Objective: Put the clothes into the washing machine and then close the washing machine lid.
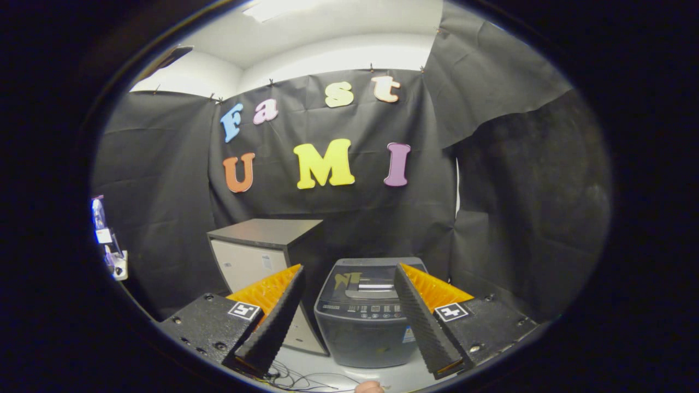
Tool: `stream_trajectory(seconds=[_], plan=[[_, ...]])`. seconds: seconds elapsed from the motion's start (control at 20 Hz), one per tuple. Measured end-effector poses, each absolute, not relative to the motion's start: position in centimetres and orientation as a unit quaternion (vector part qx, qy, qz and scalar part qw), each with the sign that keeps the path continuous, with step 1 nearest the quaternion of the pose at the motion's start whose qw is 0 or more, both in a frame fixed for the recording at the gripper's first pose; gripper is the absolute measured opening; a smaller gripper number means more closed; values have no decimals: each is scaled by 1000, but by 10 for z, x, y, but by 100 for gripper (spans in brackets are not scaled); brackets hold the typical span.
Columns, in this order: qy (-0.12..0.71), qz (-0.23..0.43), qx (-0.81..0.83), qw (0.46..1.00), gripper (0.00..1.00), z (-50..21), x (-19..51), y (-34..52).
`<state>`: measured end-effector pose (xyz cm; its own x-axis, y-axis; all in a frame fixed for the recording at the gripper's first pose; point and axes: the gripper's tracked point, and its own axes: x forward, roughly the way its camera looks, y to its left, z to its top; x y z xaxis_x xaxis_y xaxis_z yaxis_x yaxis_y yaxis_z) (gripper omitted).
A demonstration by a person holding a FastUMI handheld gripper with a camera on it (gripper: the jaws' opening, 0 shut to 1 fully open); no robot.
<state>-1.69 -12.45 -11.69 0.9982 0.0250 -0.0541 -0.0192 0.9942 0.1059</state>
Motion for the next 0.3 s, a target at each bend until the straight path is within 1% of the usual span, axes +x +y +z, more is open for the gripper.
stream_trajectory(seconds=[0.3], plan=[[29, 17, 40, 999, 100, -116, -16, -120]])
